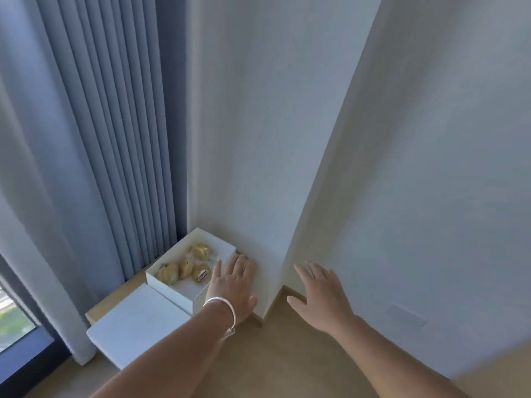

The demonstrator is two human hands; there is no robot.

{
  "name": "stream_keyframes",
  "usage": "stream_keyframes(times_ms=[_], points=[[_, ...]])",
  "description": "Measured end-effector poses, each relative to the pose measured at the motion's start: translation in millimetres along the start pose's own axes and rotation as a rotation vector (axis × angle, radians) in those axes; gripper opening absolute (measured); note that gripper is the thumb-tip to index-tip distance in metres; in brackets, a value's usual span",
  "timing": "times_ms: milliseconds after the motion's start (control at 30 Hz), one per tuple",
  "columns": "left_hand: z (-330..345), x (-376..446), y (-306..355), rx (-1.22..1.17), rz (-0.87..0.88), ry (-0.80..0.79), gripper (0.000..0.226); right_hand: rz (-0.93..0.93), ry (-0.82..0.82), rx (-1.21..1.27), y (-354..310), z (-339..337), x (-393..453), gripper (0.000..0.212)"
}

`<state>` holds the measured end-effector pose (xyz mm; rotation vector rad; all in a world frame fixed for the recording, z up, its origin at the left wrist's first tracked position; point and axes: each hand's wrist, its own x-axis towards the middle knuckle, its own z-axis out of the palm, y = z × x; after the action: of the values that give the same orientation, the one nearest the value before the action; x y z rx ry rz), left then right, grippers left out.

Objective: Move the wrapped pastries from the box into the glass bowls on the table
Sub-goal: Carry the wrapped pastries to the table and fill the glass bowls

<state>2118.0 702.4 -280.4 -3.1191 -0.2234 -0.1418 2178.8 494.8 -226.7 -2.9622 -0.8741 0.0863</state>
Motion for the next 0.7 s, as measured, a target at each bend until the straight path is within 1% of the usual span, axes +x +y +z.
stream_keyframes(times_ms=[133,267,400,533,700], points=[[6,49,-35,-0.005,-0.031,-0.001,0.084,-0.021,-0.018,-0.010,-6,1,60,0.075],[16,74,-68,-0.007,-0.090,-0.002,0.084,-0.078,-0.046,-0.016,-17,5,108,0.075],[29,84,-101,0.004,-0.179,-0.012,0.083,-0.145,-0.055,-0.008,-37,11,151,0.074],[40,88,-131,-0.022,-0.282,-0.028,0.078,-0.252,-0.091,0.002,-59,26,194,0.075],[51,93,-167,-0.034,-0.414,-0.066,0.080,-0.389,-0.128,-0.017,-82,52,255,0.075]])
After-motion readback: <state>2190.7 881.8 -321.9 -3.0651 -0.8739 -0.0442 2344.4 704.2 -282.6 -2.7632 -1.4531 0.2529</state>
